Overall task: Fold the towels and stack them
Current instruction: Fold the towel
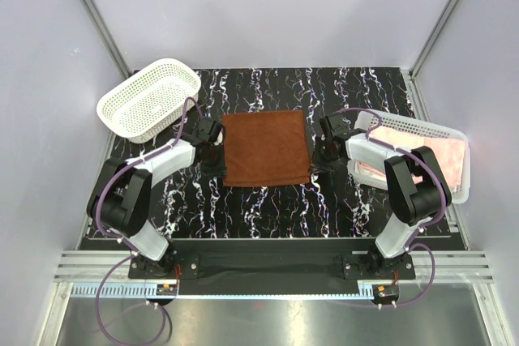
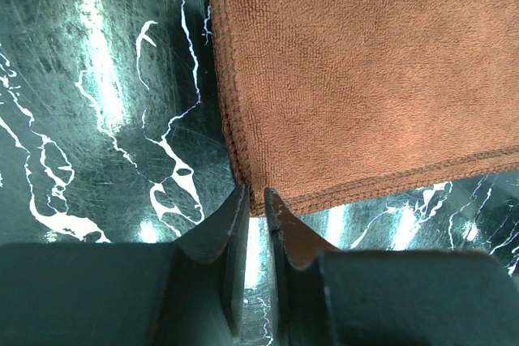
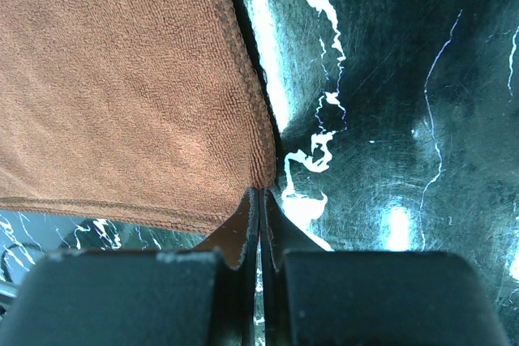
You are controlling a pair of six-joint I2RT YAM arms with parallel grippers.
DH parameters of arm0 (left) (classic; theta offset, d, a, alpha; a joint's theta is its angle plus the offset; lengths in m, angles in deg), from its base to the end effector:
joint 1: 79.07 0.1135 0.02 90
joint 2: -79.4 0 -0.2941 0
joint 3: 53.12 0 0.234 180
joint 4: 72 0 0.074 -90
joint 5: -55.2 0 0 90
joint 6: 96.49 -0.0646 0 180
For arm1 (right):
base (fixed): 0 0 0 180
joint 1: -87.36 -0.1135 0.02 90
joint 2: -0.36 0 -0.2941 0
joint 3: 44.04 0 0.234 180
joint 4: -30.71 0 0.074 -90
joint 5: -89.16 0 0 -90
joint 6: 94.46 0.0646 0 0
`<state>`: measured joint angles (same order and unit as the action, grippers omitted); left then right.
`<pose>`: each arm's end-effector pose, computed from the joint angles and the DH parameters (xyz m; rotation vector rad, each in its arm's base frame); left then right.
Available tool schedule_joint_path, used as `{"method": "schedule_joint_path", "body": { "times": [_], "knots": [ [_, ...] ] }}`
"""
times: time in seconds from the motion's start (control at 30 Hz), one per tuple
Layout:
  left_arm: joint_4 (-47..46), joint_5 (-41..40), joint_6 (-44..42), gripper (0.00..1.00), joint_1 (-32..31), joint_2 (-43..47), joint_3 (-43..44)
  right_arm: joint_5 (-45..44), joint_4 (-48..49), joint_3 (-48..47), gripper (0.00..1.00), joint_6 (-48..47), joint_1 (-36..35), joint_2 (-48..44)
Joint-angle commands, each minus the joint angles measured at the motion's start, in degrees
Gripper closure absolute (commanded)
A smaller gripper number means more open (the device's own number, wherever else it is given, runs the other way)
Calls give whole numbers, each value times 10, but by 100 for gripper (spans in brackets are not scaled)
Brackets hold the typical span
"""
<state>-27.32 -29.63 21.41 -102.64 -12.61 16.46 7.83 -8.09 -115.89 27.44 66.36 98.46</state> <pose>0.2730 -0.1255 0.1907 -0.0802 2.7973 -0.3598 0.3041 0.1272 0.1762 0.2178 2.7735 0.4629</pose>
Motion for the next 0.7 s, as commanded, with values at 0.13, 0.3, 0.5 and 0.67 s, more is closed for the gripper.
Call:
{"method": "schedule_joint_path", "body": {
  "times": [0.13,0.3,0.5,0.67],
  "knots": [
    [-22,8,-2,99,-2,0,9,6,-6,-22,100,-5,-7,-12],
    [-7,-2,-3,100,-3,7,20,4,-10,-27,100,-5,-8,-16],
    [30,-30,-13,100,-2,31,44,6,-44,-63,100,-13,-8,-24],
    [71,-46,-31,100,-1,49,97,29,-116,-142,100,-44,-8,-25]
  ]
}}
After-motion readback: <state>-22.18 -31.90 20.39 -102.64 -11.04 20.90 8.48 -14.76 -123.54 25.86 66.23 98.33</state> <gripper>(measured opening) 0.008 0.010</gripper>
